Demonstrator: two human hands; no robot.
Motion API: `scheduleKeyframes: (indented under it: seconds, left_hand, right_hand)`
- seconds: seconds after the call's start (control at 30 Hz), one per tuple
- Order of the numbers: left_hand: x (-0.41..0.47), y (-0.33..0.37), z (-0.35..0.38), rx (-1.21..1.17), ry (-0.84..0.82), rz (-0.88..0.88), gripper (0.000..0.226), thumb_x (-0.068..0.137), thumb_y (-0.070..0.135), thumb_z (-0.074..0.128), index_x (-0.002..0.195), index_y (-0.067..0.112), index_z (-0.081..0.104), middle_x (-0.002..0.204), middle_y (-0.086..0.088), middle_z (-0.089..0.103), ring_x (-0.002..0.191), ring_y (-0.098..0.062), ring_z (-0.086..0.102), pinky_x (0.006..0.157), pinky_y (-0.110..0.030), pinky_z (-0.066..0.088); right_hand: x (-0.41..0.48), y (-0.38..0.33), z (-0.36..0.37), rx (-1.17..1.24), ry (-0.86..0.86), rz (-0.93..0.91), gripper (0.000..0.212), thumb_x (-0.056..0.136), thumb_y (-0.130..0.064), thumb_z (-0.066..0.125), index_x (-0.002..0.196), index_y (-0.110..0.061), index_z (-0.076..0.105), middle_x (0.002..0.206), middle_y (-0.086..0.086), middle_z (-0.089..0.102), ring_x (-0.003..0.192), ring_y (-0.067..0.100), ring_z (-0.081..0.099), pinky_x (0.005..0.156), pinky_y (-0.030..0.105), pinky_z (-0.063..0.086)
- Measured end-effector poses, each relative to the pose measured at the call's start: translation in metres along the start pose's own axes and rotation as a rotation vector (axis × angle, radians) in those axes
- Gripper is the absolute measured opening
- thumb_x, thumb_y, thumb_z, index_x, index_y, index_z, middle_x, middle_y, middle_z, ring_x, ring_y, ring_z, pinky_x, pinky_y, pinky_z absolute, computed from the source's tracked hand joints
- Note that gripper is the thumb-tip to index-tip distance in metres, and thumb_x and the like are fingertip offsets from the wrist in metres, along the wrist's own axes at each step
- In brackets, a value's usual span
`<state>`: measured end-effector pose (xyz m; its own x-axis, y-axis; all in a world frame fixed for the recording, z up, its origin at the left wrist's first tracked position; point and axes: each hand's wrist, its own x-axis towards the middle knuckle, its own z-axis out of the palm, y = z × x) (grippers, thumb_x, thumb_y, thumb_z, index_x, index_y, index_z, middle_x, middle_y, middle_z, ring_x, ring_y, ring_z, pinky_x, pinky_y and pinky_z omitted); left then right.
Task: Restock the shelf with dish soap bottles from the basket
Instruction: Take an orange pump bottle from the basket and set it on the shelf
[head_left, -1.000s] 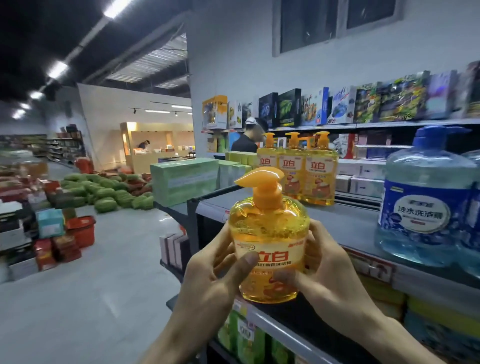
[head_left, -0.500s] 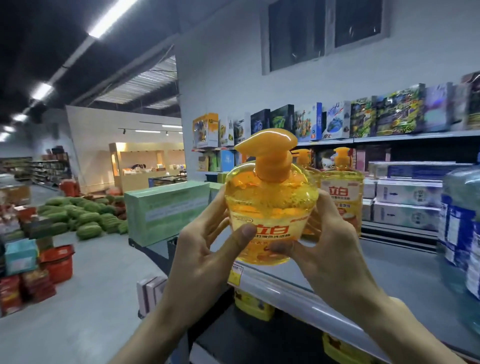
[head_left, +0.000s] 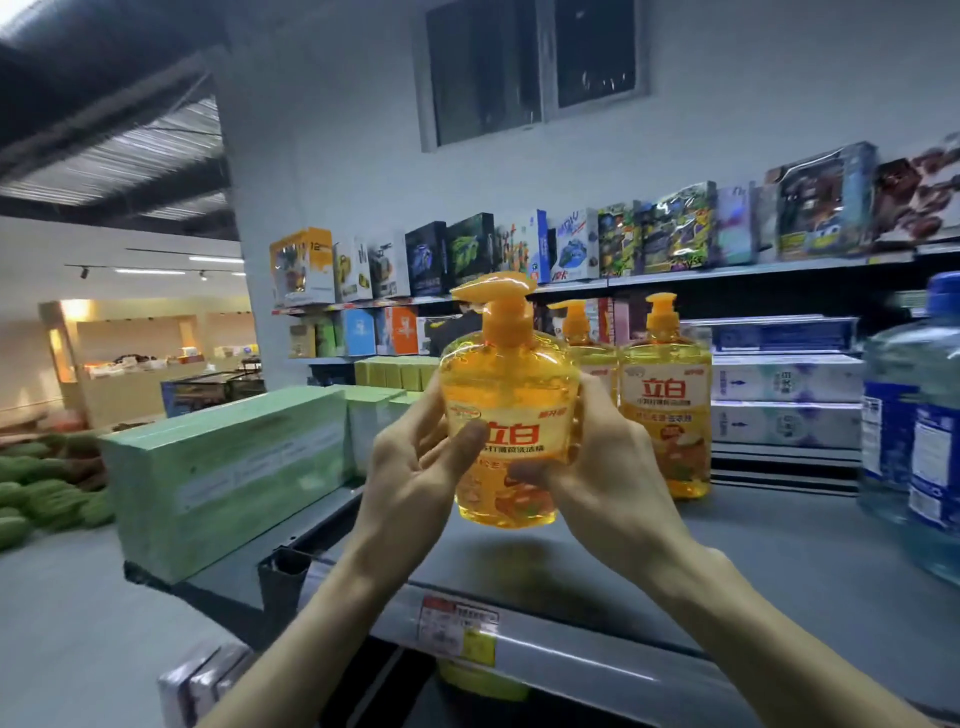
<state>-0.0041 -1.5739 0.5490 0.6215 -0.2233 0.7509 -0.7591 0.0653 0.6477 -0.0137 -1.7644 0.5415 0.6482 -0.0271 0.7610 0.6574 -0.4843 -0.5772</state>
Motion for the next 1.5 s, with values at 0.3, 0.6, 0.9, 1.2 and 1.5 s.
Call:
scheduleKeyframes:
  seconds: [0.3, 0.6, 0.9, 1.2, 1.5]
  left_hand:
    - [0.03, -0.043, -0.018, -0.069, -0.095, -0.126, 0.034, 0.104, 0.039, 0.062, 0.133, 0.022, 0.066, 0.121, 0.005, 0.078, 0.114, -0.013, 0.075, 0.085, -0.021, 0.06]
    - [0.044, -0.064, -0.034, -0.016, -0.2, -0.225, 0.031, 0.105, 0.041, 0.056, 0.136, 0.038, 0.06, 0.126, 0.013, 0.076, 0.116, -0.004, 0.072, 0.083, -0.019, 0.06]
    - [0.034, -0.084, -0.062, 0.346, -0.409, -0.29, 0.023, 0.094, 0.059, 0.062, 0.117, 0.057, 0.062, 0.117, 0.024, 0.076, 0.109, 0.0, 0.071, 0.101, -0.04, 0.06]
    - [0.035, -0.105, -0.065, 0.346, -0.378, -0.351, 0.013, 0.099, 0.058, 0.057, 0.107, 0.054, 0.067, 0.109, 0.017, 0.081, 0.103, -0.002, 0.076, 0.103, -0.04, 0.059]
    - [0.045, -0.115, -0.063, 0.455, -0.323, -0.432, 0.03, 0.107, 0.046, 0.059, 0.128, 0.03, 0.074, 0.115, 0.009, 0.08, 0.111, -0.011, 0.074, 0.104, -0.035, 0.056]
  right_hand:
    - [0.02, 0.027, 0.025, -0.079, -0.038, 0.122, 0.057, 0.081, -0.016, 0.09, 0.123, -0.034, 0.056, 0.107, -0.022, 0.072, 0.101, -0.005, 0.07, 0.084, 0.023, 0.061]
    - [0.02, 0.03, 0.032, -0.094, -0.047, 0.186, 0.055, 0.09, -0.034, 0.085, 0.137, -0.037, 0.058, 0.118, -0.024, 0.074, 0.109, -0.006, 0.07, 0.089, 0.02, 0.06]
    - [0.0, 0.029, 0.031, -0.378, -0.198, 0.302, 0.063, 0.093, -0.048, 0.077, 0.144, -0.052, 0.04, 0.118, -0.034, 0.067, 0.105, -0.009, 0.066, 0.094, 0.016, 0.055]
    - [0.013, 0.027, 0.053, -0.564, -0.223, 0.371, 0.068, 0.097, -0.05, 0.07, 0.151, -0.028, 0.036, 0.139, -0.007, 0.065, 0.124, 0.018, 0.066, 0.103, 0.035, 0.058]
    - [0.039, 0.035, 0.074, -0.693, -0.247, 0.464, 0.067, 0.098, -0.054, 0.065, 0.147, -0.018, 0.036, 0.14, 0.006, 0.062, 0.126, 0.03, 0.064, 0.104, 0.046, 0.058]
